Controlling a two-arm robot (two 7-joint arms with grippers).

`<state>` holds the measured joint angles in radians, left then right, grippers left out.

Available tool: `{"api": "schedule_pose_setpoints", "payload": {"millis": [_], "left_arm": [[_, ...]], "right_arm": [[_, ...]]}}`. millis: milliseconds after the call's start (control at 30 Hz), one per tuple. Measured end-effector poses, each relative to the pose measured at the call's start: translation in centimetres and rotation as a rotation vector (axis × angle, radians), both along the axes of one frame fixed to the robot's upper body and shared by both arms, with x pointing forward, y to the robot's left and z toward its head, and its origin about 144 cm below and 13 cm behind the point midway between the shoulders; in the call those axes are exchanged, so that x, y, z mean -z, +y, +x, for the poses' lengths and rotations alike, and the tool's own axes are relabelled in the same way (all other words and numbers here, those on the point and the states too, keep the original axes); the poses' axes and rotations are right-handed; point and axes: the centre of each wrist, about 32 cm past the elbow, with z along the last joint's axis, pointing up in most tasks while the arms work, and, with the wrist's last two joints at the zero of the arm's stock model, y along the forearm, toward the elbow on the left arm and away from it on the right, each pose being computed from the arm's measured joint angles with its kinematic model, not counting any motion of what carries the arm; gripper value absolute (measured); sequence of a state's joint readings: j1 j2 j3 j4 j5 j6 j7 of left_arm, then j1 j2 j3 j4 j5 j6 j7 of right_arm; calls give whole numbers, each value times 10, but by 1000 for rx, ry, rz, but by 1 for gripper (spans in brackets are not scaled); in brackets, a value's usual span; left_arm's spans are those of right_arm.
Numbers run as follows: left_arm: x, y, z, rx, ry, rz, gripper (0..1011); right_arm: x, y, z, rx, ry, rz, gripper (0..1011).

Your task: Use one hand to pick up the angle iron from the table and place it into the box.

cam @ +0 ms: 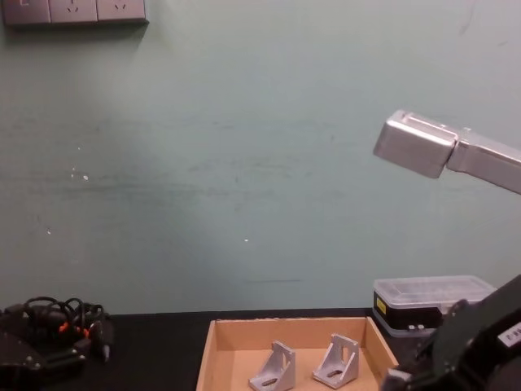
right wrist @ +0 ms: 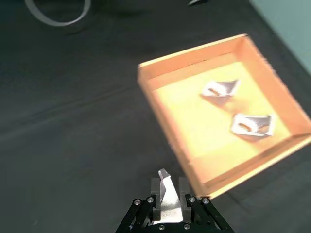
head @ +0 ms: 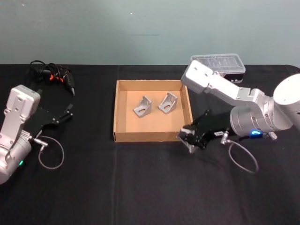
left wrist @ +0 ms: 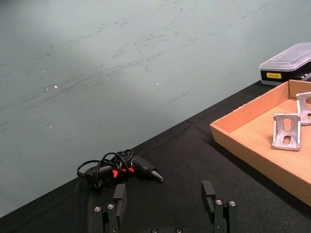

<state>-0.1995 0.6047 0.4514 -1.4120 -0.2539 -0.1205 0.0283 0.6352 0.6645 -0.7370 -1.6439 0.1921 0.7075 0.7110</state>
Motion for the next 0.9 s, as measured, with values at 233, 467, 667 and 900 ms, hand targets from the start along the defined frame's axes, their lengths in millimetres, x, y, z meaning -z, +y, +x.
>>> {"api": "schedule_pose_setpoints", "payload": {"millis": [233, 467, 667, 900], "left_arm": [[0, 0, 0, 0, 0, 0, 1011], [0, 0, 0, 0, 0, 0, 1011], [0, 0, 0, 0, 0, 0, 1011], [0, 0, 0, 0, 0, 0, 1011]], "right_arm": [[11, -3, 5, 79, -46, 72, 226], [22, 2, 15, 118, -74, 135, 226], [27, 14, 28, 142, -91, 170, 226], [34, 34, 47, 174, -98, 175, 226]]}}
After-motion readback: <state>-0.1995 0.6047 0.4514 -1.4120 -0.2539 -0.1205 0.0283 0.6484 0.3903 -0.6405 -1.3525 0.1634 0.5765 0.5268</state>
